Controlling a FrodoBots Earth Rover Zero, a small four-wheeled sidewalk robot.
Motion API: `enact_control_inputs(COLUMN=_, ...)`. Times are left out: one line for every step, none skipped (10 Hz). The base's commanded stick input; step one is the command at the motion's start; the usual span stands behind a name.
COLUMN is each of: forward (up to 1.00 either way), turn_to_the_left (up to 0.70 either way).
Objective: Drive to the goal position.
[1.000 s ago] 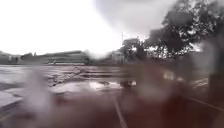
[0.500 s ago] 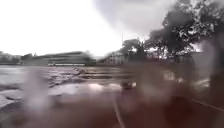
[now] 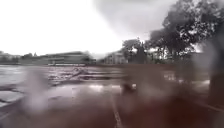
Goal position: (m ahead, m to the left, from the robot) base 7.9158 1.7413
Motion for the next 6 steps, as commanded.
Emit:
enact_control_inputs(forward=0.45, turn_to_the_left=0.00)
enact_control_inputs(forward=0.45, turn_to_the_left=0.00)
enact_control_inputs(forward=0.45, turn_to_the_left=0.00)
enact_control_inputs(forward=0.45, turn_to_the_left=0.00)
enact_control_inputs(forward=0.45, turn_to_the_left=0.00)
enact_control_inputs(forward=0.45, turn_to_the_left=0.00)
